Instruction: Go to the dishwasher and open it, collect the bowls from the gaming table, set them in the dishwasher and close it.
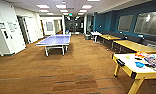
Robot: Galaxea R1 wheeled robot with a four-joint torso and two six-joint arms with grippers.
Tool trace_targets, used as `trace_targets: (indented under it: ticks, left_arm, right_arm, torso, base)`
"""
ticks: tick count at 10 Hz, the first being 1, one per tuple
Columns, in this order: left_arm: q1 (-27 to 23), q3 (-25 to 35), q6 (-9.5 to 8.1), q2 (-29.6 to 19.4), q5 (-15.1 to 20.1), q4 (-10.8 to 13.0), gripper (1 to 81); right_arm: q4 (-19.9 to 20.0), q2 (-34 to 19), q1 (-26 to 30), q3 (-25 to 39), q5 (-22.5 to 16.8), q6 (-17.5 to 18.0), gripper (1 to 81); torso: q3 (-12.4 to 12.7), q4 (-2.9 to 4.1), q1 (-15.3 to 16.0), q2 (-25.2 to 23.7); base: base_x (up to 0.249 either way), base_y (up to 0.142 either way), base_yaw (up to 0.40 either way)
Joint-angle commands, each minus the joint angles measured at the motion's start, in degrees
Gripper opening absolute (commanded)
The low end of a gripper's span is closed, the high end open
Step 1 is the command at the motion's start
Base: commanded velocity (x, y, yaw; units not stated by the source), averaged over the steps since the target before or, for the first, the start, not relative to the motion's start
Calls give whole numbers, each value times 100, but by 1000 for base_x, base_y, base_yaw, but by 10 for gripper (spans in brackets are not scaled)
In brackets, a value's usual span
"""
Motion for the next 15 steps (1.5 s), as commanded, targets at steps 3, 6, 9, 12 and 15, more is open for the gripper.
trace_targets:
  ticks: [3,6,9,12,15]
  left_arm:
    - [-217,6,-3,-23,282,21,811]
    - [-182,6,-3,-23,282,39,811]
    - [-173,7,6,-23,282,57,811]
    - [-164,6,6,-23,282,65,811]
    - [-164,6,-3,-14,282,65,811]
  right_arm:
    - [-30,-2,248,10,-287,-27,811]
    - [-30,7,257,1,-287,-27,811]
    - [-22,7,257,1,-295,-27,811]
    - [-13,7,266,1,-313,-27,811]
    - [-13,25,265,1,-322,-27,811]
  torso:
    - [0,0,0,0]
    - [-2,0,9,4]
    - [-2,0,11,6]
    - [-2,0,2,4]
    - [-2,0,2,4]
  base:
    - [279,0,0]
    - [197,0,0]
    - [27,0,0]
    - [0,0,0]
    - [0,0,0]
